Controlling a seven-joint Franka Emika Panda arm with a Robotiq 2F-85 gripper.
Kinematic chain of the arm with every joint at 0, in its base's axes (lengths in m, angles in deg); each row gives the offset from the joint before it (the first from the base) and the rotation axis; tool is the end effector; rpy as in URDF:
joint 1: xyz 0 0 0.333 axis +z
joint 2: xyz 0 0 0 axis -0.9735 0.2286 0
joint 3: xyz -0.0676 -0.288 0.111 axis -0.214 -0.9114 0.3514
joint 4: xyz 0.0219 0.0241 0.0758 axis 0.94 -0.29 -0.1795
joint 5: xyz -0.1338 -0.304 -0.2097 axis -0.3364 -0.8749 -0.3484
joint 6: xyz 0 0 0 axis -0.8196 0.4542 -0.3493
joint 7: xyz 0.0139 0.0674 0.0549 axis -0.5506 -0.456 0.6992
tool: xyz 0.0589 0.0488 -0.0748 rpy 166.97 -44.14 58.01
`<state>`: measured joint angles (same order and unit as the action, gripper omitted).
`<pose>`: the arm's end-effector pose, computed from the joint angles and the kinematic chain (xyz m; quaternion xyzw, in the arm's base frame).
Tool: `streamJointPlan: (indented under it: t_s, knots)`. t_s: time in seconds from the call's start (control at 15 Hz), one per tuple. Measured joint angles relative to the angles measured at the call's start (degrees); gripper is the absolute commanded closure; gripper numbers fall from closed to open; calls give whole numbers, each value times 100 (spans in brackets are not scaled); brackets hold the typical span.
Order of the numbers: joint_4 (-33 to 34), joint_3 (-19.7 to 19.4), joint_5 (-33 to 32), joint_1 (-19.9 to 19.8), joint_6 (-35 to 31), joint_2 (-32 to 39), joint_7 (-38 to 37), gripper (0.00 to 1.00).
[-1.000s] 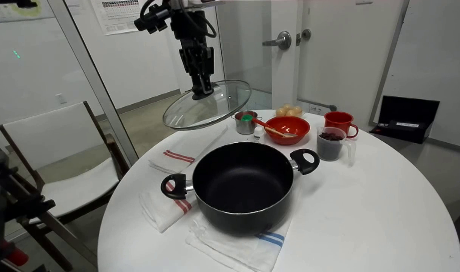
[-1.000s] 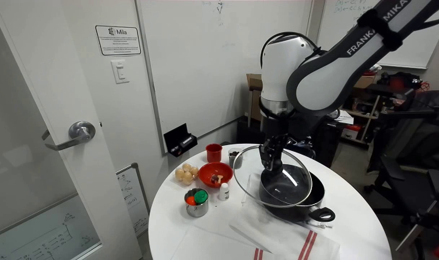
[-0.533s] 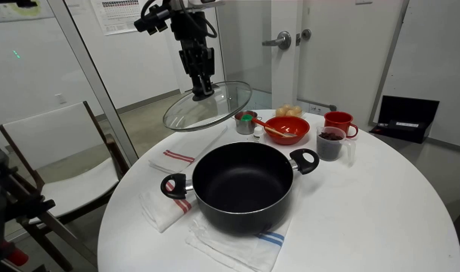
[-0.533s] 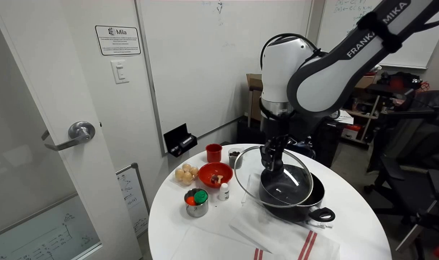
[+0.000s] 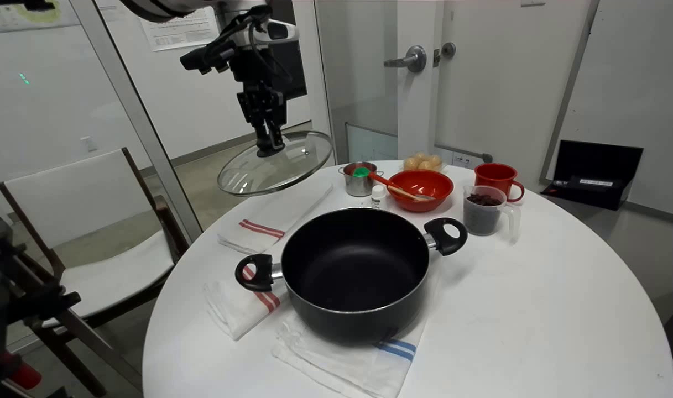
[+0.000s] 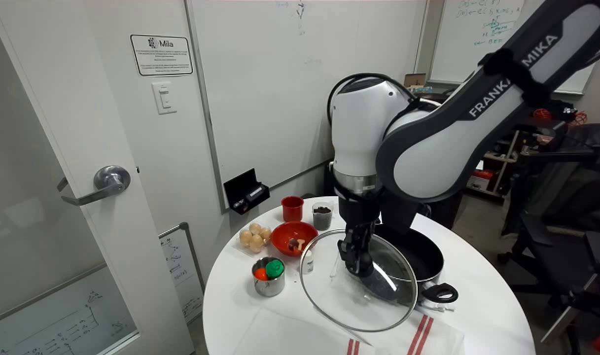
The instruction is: Pick up the lid from the pot and put it on the table
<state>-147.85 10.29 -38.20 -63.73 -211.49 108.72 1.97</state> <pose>0.6152 0.1345 0.1427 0.9986 0.0218 -0.0273 0.0391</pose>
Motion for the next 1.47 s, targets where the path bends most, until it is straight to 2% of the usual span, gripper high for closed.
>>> streamJointPlan:
  t_s: [0.27, 0.8, 1.13, 1.47]
  knots:
    - [635, 110, -44, 211, 393, 541, 189, 75]
    - [2263, 198, -89, 340, 1068, 1959, 674, 75]
    - [3158, 184, -97, 354, 1387, 2839, 676, 75]
    - [3765, 188, -86, 290, 1448, 3475, 679, 75]
